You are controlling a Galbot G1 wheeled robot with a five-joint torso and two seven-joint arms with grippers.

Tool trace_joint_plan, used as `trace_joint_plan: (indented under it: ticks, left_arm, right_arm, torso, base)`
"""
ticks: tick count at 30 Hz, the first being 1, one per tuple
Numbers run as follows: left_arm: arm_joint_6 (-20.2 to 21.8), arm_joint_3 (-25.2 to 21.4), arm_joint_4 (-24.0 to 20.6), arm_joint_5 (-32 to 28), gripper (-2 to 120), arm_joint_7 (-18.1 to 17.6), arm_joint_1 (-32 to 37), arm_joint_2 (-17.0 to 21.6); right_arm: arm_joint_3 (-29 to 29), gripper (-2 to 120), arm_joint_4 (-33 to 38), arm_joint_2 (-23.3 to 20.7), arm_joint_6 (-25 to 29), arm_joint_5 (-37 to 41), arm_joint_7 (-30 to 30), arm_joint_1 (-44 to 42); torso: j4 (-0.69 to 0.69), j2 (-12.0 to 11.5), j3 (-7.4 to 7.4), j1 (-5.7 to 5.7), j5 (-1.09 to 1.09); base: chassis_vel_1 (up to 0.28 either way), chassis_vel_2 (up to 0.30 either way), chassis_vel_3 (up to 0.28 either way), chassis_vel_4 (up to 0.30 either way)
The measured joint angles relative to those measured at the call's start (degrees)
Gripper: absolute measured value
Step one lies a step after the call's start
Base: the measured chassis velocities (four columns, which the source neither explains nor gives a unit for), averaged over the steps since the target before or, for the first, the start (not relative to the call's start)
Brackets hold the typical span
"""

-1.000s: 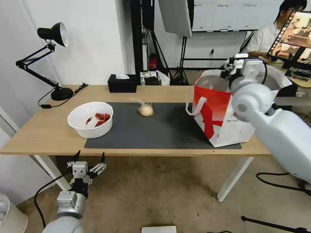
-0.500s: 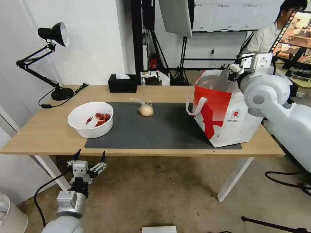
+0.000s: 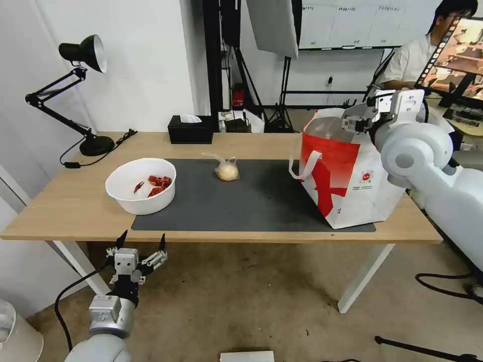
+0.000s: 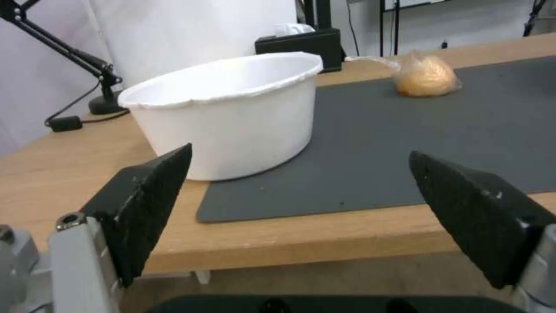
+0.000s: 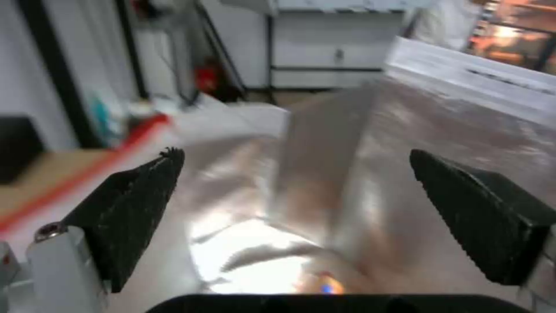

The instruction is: Pick up the trash from the table and place it into the takeout bag.

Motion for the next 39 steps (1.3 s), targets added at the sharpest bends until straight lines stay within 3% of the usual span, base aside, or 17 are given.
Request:
trace_joint_plan:
  ticks: [2, 3, 6, 7, 9, 14, 18, 20, 21, 24, 30, 39]
  left_arm:
    - [0.02, -0.03, -0.25, -0.09, 100, -0.01, -0.04, -0.01]
    - [0.02, -0.03, -0.25, -0.09, 100, -0.01, -0.04, -0.01]
    - [0.03, 0.09, -0.68, -0.11, 100, -0.02, -0.06, -0.37]
    - [0.03, 0.09, -0.68, -0.11, 100, -0.02, -0.06, -0.37]
    - [-0.04, 0.21, -1.04, -0.12, 100, -0.02, -0.14, -0.62]
    - [-0.43, -0.82, -1.98, -0.11, 100, 0.0, 0.94, -1.6]
    - [-1.15, -2.66, -3.41, 0.47, 100, 0.12, 3.88, -3.47]
    - [-0.9, -2.79, -3.87, 0.81, 100, 0.13, 4.78, -4.01]
    - [-0.9, -2.79, -3.87, 0.81, 100, 0.13, 4.78, -4.01]
    - [2.27, -2.41, -4.83, 0.86, 100, 0.23, 6.02, -4.36]
    - [2.88, -2.08, -4.37, 1.05, 100, 0.37, 6.96, -4.47]
    - [3.14, -1.64, -4.02, 1.05, 100, 1.63, 7.51, -4.34]
  right_arm:
    - [2.32, 100, 2.34, -0.81, 7.62, -0.31, -7.09, -3.42]
    - [2.32, 100, 2.34, -0.81, 7.62, -0.31, -7.09, -3.42]
    - [6.12, 100, 7.23, -2.68, 17.05, -3.28, -19.43, -10.76]
    - [6.12, 100, 7.23, -2.68, 17.05, -3.28, -19.43, -10.76]
    - [8.13, 100, 11.27, -3.81, 22.0, -7.17, -25.74, -17.95]
    - [10.0, 100, 15.83, -3.98, 28.08, -13.04, -30.36, -28.1]
    - [13.19, 100, 18.44, -1.7, 33.91, -21.42, -33.55, -38.7]
    - [17.75, 100, 19.45, 1.87, 38.8, -28.47, -36.89, -51.67]
    - [17.75, 100, 19.45, 1.87, 38.8, -28.47, -36.89, -51.67]
    - [21.62, 100, 18.37, 7.67, 44.49, -38.49, -39.96, -67.38]
    - [22.14, 100, 16.19, 13.4, 46.65, -45.9, -40.4, -76.09]
    - [20.03, 100, 14.22, 15.42, 45.94, -47.97, -39.61, -76.63]
  torso:
    - [0.0, 0.0, 0.0, 0.0, 0.0]
    - [0.0, 0.0, 0.0, 0.0, 0.0]
    - [0.0, 0.01, 0.0, 0.0, -0.01]
    - [0.0, 0.01, 0.0, 0.0, -0.01]
    - [-0.01, 0.0, 0.0, 0.0, 0.01]
    - [-0.02, 0.01, 0.0, 0.0, -0.02]
    - [0.04, 0.01, -0.01, 0.0, -0.01]
    - [-0.01, 0.01, 0.0, -0.01, 0.0]
    - [-0.01, 0.01, 0.0, -0.01, 0.0]
    - [-0.04, 0.01, -0.01, -0.02, 0.01]
    - [-0.02, 0.01, -0.01, -0.01, -0.02]
    - [0.0, 0.01, 0.0, -0.01, 0.0]
  base:
    - [0.0, 0.0, 0.0, 0.0]
    - [0.0, 0.0, 0.0, 0.0]
    - [0.0, 0.0, 0.0, 0.0]
    - [0.0, 0.0, 0.0, 0.0]
    - [0.0, 0.0, 0.0, 0.0]
    - [0.0, 0.0, 0.0, 0.0]
    - [0.0, 0.0, 0.0, 0.0]
    - [0.0, 0.0, 0.0, 0.0]
    - [0.0, 0.0, 0.0, 0.0]
    - [0.0, 0.0, 0.0, 0.0]
    - [0.0, 0.0, 0.0, 0.0]
    - [0.0, 0.0, 0.0, 0.0]
